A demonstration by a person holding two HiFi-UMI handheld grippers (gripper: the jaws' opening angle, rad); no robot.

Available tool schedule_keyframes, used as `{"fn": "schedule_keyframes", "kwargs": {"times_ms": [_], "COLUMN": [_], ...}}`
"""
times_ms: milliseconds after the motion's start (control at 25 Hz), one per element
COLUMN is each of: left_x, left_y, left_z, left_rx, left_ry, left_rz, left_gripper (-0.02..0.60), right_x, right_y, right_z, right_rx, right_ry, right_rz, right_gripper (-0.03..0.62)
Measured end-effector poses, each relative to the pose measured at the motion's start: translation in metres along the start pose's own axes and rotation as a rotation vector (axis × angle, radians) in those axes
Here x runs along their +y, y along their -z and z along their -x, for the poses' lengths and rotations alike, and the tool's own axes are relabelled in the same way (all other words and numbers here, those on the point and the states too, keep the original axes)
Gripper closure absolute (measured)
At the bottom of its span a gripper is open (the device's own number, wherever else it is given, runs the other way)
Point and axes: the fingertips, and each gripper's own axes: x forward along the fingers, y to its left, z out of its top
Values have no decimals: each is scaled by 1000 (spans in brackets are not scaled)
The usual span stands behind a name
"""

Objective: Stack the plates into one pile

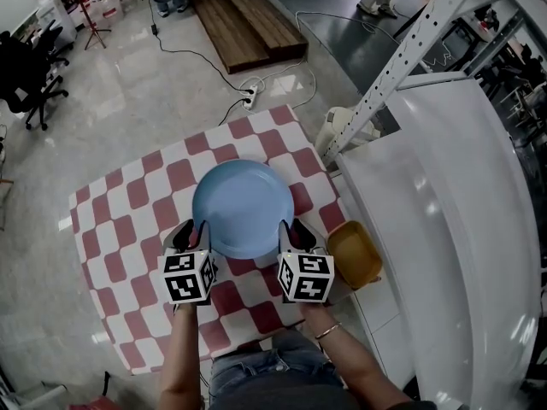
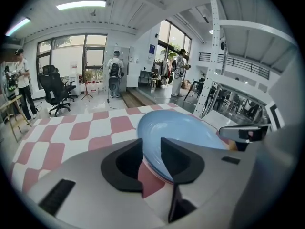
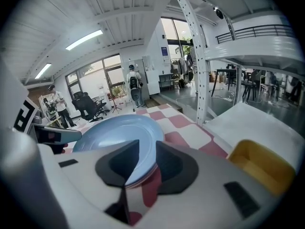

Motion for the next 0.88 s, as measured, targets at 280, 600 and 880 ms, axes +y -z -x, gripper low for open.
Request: {"fn": "schedule_keyframes", "kwargs": {"times_ms": [280, 600, 880], "left_x": [-11, -21, -33], "left_y": [-2, -7, -14], "left_z": [20, 48, 71], "left_rx": [-39, -104, -169], "left_ry": [12, 12, 28], "left_rz": [5, -2, 19], "left_gripper": [490, 549, 561], "right_x": [14, 22, 26], "right_y": [-5, -14, -34], "right_z": [16, 45, 74], "right_rx": [-29, -89, -196], "right_ry": [-63, -117, -169], "right_rz": [36, 80, 130], "right_gripper": [513, 566, 582]}}
